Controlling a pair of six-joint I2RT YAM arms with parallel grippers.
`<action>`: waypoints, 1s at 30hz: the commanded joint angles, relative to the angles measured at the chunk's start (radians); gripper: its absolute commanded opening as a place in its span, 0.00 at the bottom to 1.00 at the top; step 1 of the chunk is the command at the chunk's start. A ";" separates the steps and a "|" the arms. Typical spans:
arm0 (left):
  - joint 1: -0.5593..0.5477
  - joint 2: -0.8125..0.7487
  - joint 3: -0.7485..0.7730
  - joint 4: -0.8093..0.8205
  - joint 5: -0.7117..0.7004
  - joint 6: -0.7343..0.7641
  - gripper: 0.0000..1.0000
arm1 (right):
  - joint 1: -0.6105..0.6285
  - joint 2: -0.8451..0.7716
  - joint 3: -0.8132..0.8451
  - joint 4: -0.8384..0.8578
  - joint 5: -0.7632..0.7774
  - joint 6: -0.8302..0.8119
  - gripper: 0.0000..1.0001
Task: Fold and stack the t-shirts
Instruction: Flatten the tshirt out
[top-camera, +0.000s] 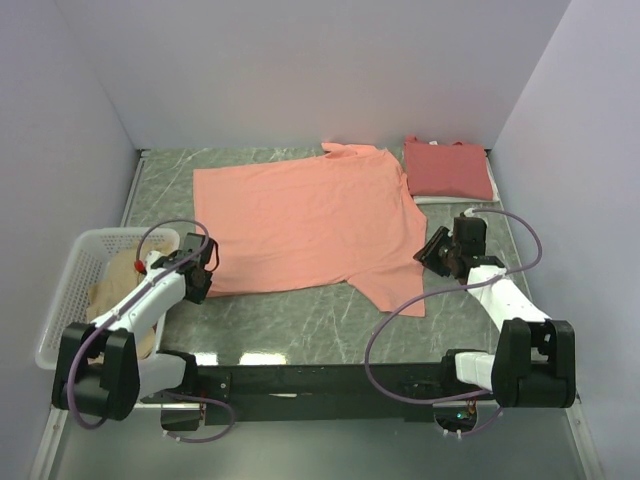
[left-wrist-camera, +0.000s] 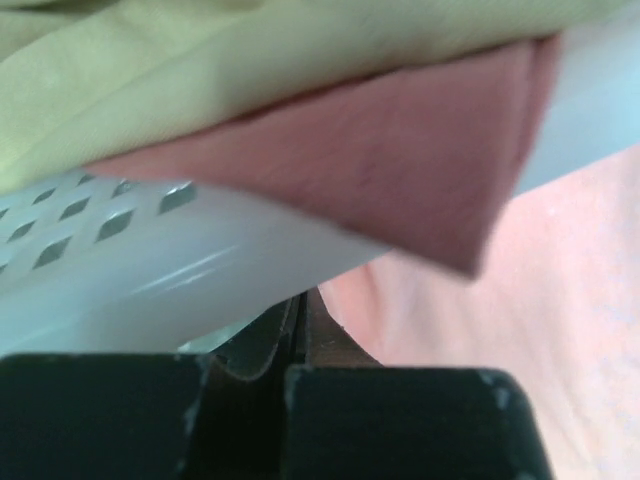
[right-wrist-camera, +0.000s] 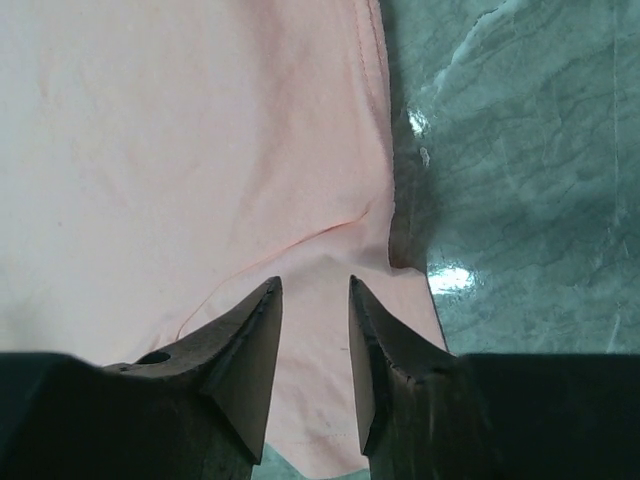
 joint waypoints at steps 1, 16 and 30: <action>0.005 -0.045 -0.052 -0.018 0.029 0.003 0.01 | -0.005 -0.040 -0.012 -0.001 -0.006 -0.011 0.41; 0.002 -0.307 -0.169 -0.101 0.031 -0.022 0.23 | -0.005 -0.108 -0.027 -0.067 -0.014 0.007 0.53; 0.001 -0.139 -0.095 -0.102 -0.005 -0.089 0.31 | -0.005 -0.157 -0.038 -0.101 -0.015 0.024 0.54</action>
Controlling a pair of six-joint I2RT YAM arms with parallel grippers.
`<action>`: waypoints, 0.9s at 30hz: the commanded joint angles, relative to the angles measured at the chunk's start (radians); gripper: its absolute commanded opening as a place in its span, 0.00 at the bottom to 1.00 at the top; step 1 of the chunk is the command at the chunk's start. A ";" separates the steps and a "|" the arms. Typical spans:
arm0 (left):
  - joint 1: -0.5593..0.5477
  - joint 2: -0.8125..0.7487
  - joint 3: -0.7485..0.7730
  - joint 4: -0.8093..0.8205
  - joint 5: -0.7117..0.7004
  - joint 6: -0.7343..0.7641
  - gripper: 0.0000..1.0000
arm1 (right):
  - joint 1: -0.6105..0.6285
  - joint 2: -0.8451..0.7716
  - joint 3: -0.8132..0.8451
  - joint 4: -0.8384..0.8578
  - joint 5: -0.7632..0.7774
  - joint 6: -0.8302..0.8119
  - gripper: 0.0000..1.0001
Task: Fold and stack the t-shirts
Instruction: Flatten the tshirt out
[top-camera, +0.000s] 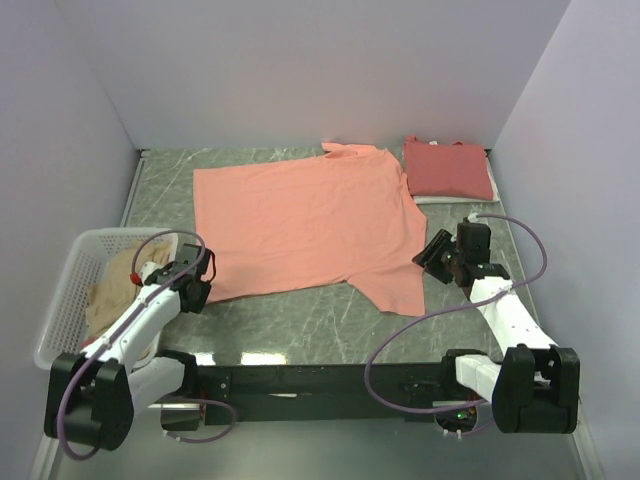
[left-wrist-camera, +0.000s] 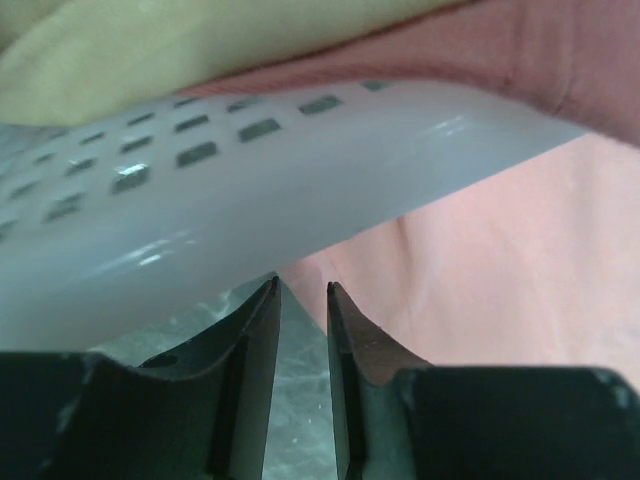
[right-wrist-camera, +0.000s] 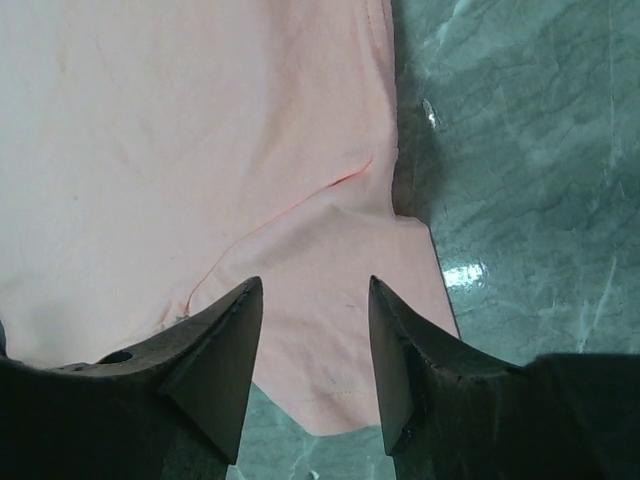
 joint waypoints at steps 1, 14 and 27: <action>0.010 0.063 -0.019 -0.035 -0.036 -0.047 0.31 | -0.005 -0.023 -0.012 -0.015 -0.002 0.013 0.54; 0.006 0.074 -0.076 0.026 0.008 -0.064 0.39 | -0.005 -0.040 -0.021 -0.038 0.012 0.030 0.61; -0.093 0.105 -0.022 -0.044 -0.067 -0.125 0.39 | -0.005 -0.057 -0.023 -0.035 0.003 0.044 0.61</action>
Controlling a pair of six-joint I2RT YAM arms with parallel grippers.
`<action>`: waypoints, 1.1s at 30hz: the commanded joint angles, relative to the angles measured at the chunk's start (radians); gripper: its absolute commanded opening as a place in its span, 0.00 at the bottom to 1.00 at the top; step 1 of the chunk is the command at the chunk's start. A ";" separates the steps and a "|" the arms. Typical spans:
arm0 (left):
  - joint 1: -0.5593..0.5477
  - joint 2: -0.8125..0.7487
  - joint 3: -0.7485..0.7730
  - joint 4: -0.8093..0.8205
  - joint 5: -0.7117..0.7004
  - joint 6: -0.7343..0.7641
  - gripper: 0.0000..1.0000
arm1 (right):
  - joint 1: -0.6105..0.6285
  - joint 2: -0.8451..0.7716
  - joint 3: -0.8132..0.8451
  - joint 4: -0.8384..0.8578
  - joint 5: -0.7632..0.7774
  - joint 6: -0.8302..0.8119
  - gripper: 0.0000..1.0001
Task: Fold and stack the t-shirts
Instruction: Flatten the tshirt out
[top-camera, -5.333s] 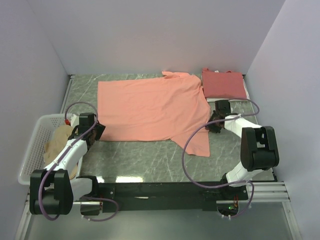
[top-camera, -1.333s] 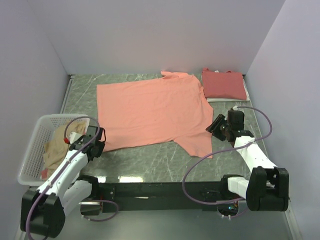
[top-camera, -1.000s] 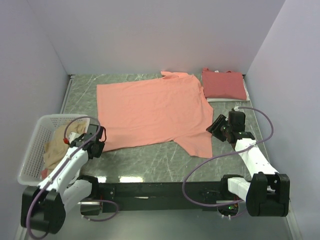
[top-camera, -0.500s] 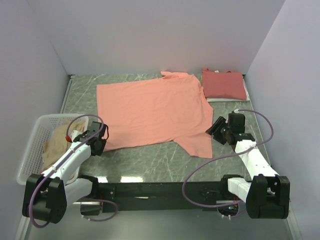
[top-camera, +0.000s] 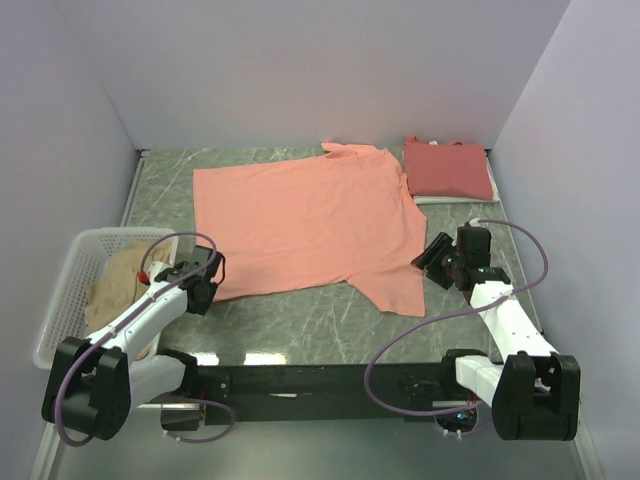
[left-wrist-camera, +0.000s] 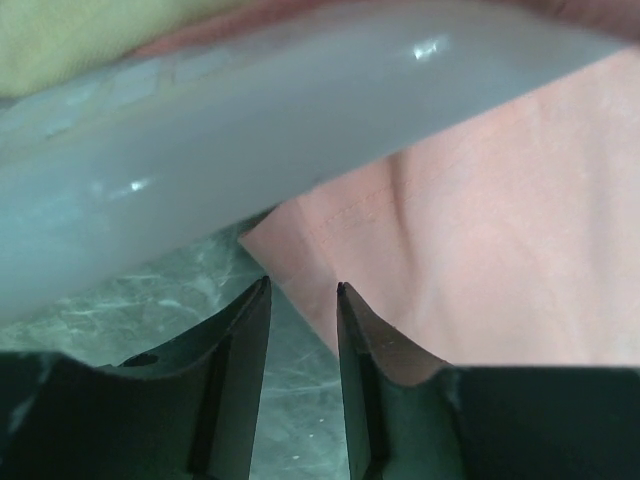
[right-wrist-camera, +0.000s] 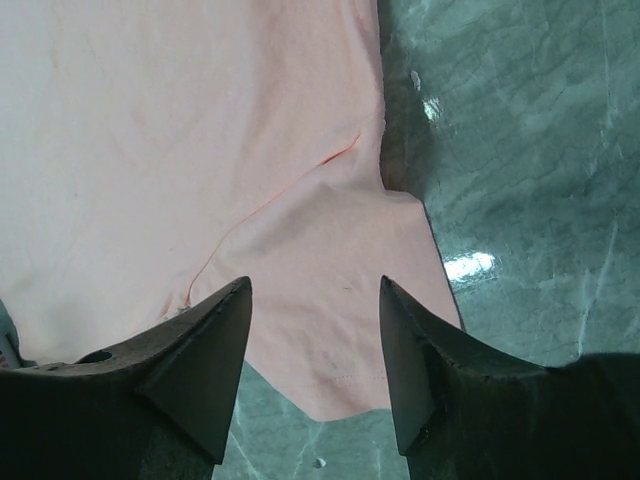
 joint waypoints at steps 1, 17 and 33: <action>-0.021 0.034 -0.020 -0.086 -0.013 -0.094 0.39 | -0.005 -0.019 -0.002 0.003 -0.002 0.001 0.61; -0.034 0.144 0.041 -0.111 -0.128 -0.141 0.43 | -0.007 -0.015 -0.004 0.003 -0.010 -0.020 0.61; -0.048 0.114 0.032 -0.029 -0.114 -0.081 0.01 | -0.005 -0.030 -0.011 -0.005 -0.008 -0.025 0.61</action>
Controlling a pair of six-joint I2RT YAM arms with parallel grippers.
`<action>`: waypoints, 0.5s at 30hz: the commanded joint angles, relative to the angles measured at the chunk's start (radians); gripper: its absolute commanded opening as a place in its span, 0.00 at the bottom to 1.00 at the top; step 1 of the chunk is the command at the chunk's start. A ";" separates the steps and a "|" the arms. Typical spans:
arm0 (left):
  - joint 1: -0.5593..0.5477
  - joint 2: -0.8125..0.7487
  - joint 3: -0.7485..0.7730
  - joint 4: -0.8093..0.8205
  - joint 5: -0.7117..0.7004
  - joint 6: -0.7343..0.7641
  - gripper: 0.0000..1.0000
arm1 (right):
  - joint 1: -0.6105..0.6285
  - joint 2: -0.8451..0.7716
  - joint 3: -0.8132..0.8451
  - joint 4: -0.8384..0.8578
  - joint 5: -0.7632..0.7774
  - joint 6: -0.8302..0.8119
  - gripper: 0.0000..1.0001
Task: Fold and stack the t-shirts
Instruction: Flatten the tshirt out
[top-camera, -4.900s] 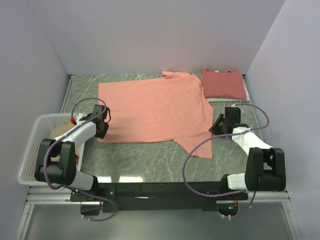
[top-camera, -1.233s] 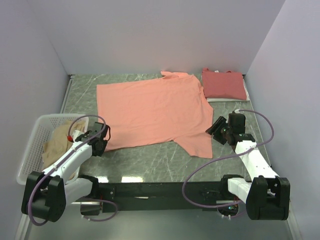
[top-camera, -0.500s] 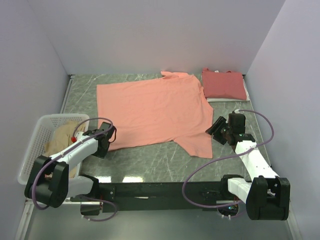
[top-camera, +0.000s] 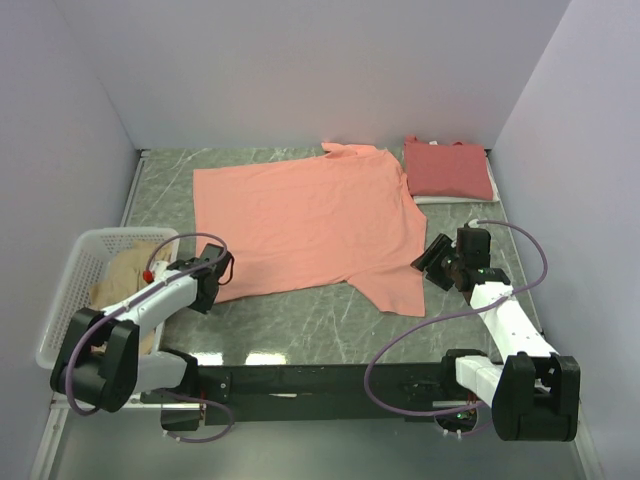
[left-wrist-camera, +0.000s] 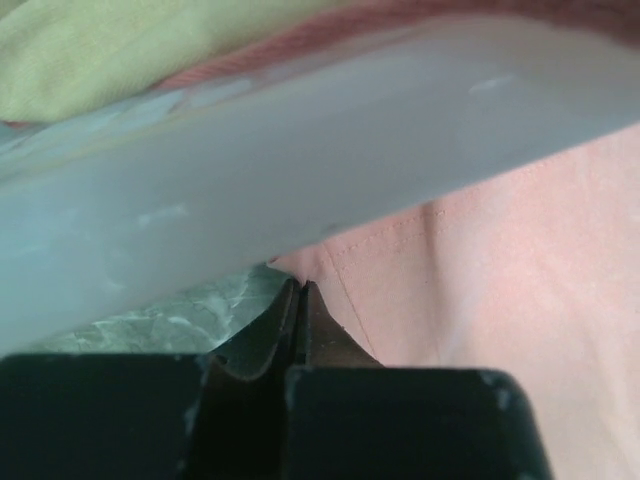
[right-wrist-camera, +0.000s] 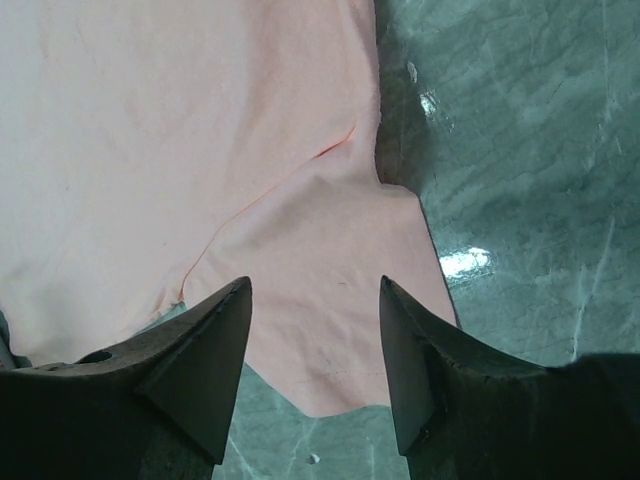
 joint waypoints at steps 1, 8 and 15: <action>-0.008 -0.054 -0.015 0.012 -0.027 0.029 0.01 | -0.005 -0.025 -0.004 0.003 -0.006 -0.013 0.61; -0.036 -0.136 -0.015 0.017 -0.039 0.066 0.01 | -0.005 -0.023 -0.001 0.001 0.001 -0.013 0.61; -0.041 -0.150 -0.020 0.023 -0.042 0.087 0.01 | -0.005 -0.022 -0.001 -0.005 0.001 -0.013 0.61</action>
